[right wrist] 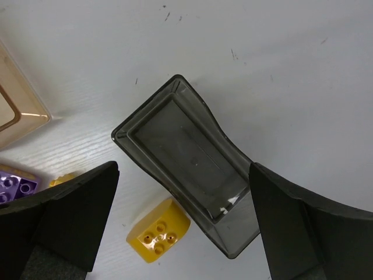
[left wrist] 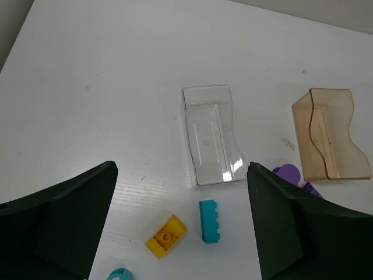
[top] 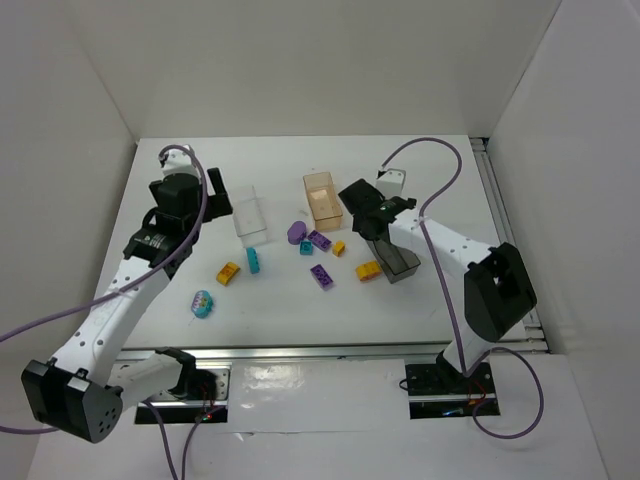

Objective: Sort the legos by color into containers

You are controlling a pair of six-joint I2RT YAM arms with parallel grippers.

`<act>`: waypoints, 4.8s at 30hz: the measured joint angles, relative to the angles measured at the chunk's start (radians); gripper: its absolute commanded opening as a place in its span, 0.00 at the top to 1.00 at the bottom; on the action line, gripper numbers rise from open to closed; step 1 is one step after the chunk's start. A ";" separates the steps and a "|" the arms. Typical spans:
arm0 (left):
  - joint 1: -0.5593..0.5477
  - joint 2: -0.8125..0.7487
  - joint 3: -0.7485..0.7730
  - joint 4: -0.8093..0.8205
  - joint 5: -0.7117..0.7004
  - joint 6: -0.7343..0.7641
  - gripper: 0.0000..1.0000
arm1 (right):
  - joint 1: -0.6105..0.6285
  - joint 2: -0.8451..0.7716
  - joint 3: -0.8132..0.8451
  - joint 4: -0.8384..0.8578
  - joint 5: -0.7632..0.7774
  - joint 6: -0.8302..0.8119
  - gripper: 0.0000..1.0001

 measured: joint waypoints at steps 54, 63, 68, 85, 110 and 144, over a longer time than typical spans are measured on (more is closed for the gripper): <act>0.016 0.018 0.035 -0.157 0.166 -0.100 0.00 | 0.109 0.098 -0.194 0.060 -0.209 0.620 0.43; 0.016 0.020 0.035 -0.158 0.166 -0.098 0.00 | 0.200 0.102 -0.149 0.046 -0.134 0.574 0.60; 0.016 0.032 0.035 -0.163 0.159 -0.099 0.00 | 0.229 0.014 -0.132 0.047 -0.076 0.497 0.60; 0.016 0.076 0.050 -0.185 0.147 -0.100 0.00 | -0.084 -0.034 -0.089 0.085 -0.052 0.314 0.13; 0.016 0.081 0.050 -0.209 0.131 -0.102 0.00 | 0.094 0.178 -0.051 0.207 -0.253 0.244 0.35; 0.015 0.120 0.065 -0.235 0.151 -0.101 0.00 | -0.021 -0.100 -0.075 0.237 -0.179 0.226 0.66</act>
